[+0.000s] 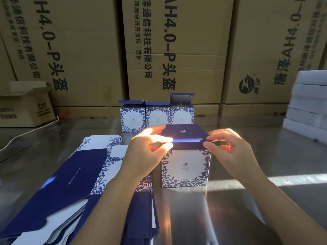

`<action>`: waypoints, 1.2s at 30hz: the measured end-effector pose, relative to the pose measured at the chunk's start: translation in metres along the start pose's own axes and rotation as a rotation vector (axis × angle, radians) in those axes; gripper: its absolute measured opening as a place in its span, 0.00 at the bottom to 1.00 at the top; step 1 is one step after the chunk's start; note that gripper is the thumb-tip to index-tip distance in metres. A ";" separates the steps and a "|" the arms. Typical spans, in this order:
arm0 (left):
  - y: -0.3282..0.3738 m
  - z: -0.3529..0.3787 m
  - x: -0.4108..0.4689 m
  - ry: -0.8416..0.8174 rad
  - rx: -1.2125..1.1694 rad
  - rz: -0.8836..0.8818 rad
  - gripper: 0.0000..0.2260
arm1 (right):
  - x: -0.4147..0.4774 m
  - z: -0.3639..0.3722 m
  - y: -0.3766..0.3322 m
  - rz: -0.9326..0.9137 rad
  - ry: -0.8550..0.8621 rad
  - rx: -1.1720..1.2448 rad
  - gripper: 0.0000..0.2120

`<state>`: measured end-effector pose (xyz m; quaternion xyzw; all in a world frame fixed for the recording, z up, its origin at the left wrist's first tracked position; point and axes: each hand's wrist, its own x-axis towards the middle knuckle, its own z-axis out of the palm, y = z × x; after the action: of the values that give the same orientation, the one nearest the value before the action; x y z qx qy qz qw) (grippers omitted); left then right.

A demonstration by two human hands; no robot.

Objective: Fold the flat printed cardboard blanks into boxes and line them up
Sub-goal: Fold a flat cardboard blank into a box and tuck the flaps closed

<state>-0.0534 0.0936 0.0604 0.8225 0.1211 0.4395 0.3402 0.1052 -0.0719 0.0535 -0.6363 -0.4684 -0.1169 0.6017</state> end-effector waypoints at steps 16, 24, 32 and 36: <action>0.002 0.004 -0.001 0.096 0.003 -0.135 0.06 | 0.002 0.002 0.004 0.135 0.009 0.099 0.10; -0.008 0.002 0.000 0.109 0.109 -0.211 0.10 | 0.002 0.003 0.005 0.261 -0.015 0.182 0.08; 0.015 0.022 0.023 0.082 0.097 -0.043 0.07 | 0.022 -0.018 0.009 0.203 0.033 0.029 0.09; 0.039 0.056 0.083 0.047 0.084 -0.065 0.08 | 0.066 -0.052 0.019 0.187 0.130 0.039 0.10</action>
<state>0.0370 0.0806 0.1184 0.8210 0.1742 0.4420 0.3167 0.1760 -0.0847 0.1006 -0.6565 -0.3692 -0.0921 0.6513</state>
